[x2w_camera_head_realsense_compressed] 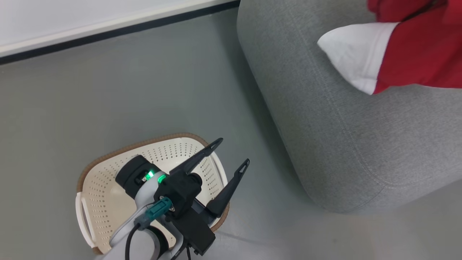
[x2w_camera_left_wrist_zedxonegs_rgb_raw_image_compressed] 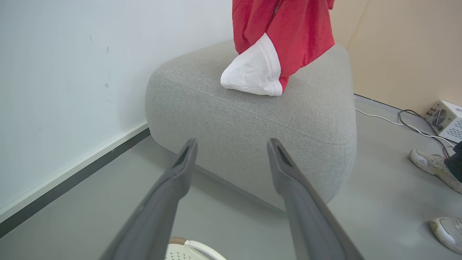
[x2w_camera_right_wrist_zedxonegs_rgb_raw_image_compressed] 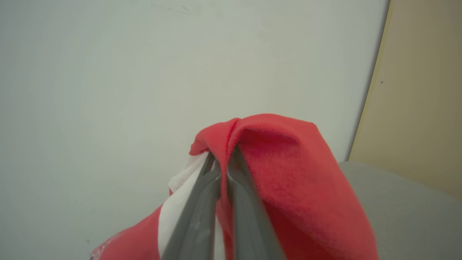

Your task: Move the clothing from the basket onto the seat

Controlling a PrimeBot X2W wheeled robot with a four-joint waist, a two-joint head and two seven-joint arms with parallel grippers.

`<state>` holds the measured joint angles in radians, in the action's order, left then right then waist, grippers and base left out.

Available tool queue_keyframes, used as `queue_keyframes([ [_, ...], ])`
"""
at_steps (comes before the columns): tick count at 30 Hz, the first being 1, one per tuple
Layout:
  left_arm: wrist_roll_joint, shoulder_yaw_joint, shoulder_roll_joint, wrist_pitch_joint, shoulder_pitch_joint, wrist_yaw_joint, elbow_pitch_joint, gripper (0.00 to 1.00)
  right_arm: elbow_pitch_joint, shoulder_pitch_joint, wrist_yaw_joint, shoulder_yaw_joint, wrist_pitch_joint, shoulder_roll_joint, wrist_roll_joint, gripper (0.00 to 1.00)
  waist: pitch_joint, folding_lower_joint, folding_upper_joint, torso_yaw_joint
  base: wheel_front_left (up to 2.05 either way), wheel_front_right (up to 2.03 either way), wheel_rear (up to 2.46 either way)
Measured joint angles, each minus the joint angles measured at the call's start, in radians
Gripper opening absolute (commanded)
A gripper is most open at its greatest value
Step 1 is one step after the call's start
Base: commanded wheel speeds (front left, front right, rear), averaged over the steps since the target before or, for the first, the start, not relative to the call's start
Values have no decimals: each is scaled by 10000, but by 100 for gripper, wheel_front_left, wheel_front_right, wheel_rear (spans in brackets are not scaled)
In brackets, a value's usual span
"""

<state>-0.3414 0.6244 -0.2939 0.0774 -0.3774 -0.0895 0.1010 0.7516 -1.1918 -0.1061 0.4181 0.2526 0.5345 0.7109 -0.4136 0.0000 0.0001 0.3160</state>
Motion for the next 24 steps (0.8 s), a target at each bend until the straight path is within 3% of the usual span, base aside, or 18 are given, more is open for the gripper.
queue_keyframes([
  [8,15,-109,-151,-2,-229,-2,92,100,426,-255,-81,-453,38,487,-77,0,-492,1,-2,-241,0,0,0],
  [24,203,-82,-207,17,-583,-84,186,100,1789,673,-40,-426,40,-23,2,0,-1247,0,-2,-520,0,0,0],
])
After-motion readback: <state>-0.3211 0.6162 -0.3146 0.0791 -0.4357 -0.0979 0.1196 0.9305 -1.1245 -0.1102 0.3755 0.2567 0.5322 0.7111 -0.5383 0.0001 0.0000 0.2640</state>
